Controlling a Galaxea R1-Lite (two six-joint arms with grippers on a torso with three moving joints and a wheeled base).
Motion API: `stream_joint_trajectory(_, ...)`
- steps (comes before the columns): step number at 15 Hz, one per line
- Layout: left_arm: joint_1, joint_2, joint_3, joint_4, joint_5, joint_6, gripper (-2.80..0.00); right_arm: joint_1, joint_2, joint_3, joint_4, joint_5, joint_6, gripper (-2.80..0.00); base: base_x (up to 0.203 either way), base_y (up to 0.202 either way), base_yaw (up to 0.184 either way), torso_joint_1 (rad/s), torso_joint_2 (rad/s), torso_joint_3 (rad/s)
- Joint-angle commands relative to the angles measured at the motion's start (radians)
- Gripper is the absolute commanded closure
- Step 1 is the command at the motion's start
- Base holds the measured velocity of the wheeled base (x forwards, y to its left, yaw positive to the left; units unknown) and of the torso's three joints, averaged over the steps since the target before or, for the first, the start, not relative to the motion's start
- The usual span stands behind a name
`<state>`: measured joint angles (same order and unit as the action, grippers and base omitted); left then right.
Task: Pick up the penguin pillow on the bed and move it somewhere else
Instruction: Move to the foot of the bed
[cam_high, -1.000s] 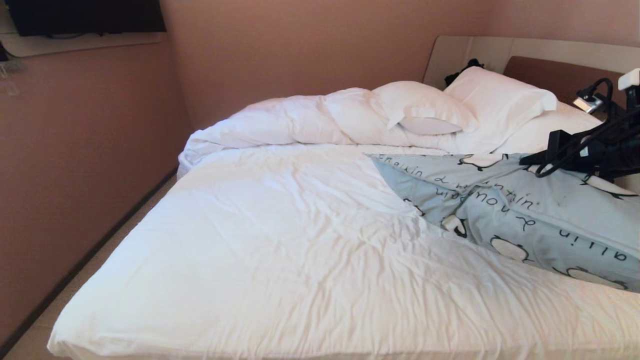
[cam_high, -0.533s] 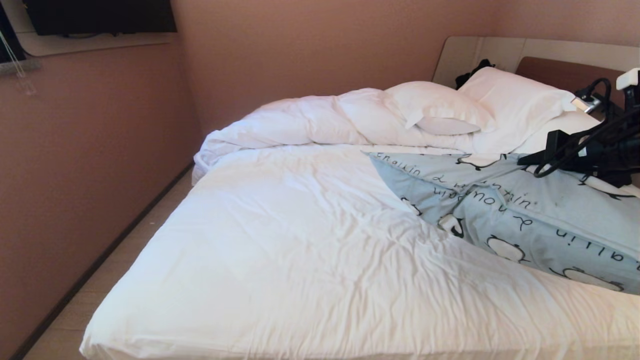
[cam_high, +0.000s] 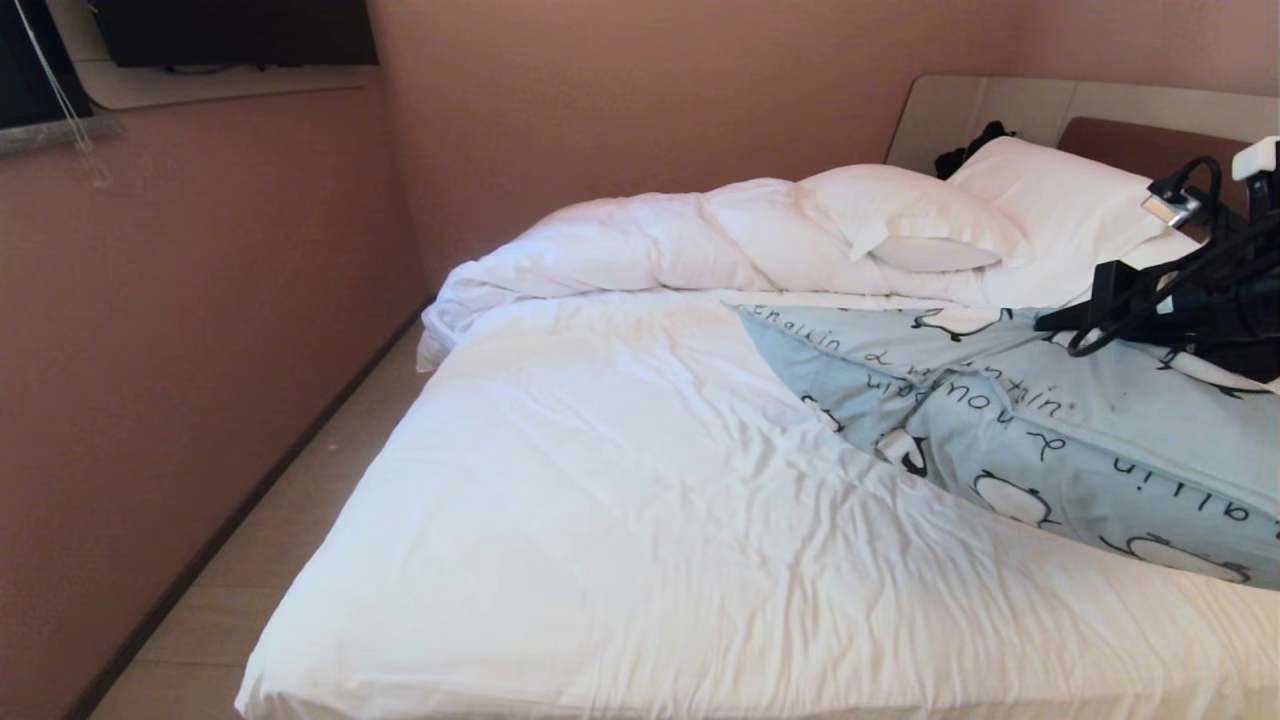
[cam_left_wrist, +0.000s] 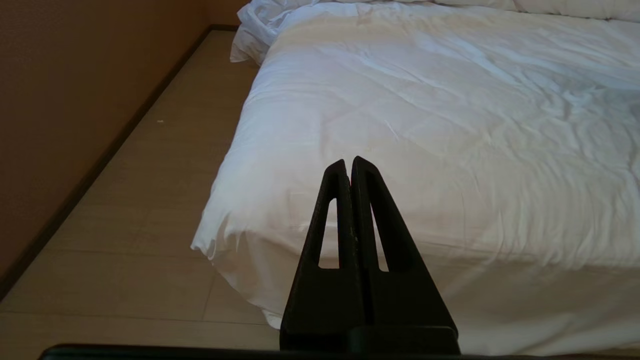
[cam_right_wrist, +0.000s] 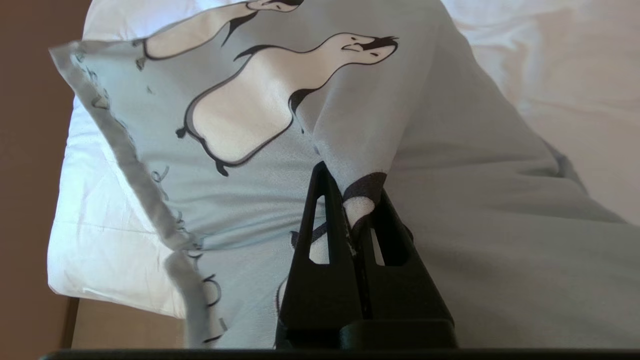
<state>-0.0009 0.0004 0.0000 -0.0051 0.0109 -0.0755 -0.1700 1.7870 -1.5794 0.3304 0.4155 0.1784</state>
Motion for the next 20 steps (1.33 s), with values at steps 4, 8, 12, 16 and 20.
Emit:
stream_joint_trajectory(4, 0.001, 0.000, 0.003, 0.000, 0.000, 0.000, 0.00, 0.022, 0.000, 0.011, 0.002, 0.000, 0.000, 0.00, 0.000, 0.024, 0.000, 0.000, 0.00, 0.001)
stream_joint_trajectory(8, 0.001, 0.000, 0.003, -0.001, 0.000, 0.000, 0.00, 0.026, -0.015, 0.013, 0.001, 0.002, -0.002, 0.00, 0.000, 0.000, 0.000, 0.000, 0.00, 0.000)
stream_joint_trajectory(12, 0.001, 0.000, 0.003, 0.001, 0.000, 0.000, 0.00, 0.102, -0.005, 0.009, -0.121, -0.014, -0.005, 0.00, 0.000, 0.000, 0.000, 0.000, 0.00, 0.000)
stream_joint_trajectory(16, 0.001, 0.000, 0.003, -0.001, 0.000, 0.000, 0.00, 0.237, 0.079, 0.001, -0.319, -0.080, -0.019, 0.00, 0.000, 0.000, 0.000, 0.000, 0.00, 0.000)
stream_joint_trajectory(20, 0.001, 0.000, 0.003, -0.001, 0.000, 0.000, 0.00, 0.322, 0.203, -0.016, -0.567, -0.188, -0.036, 0.00, 0.000, 0.000, 0.000, 0.000, 0.00, 0.000)
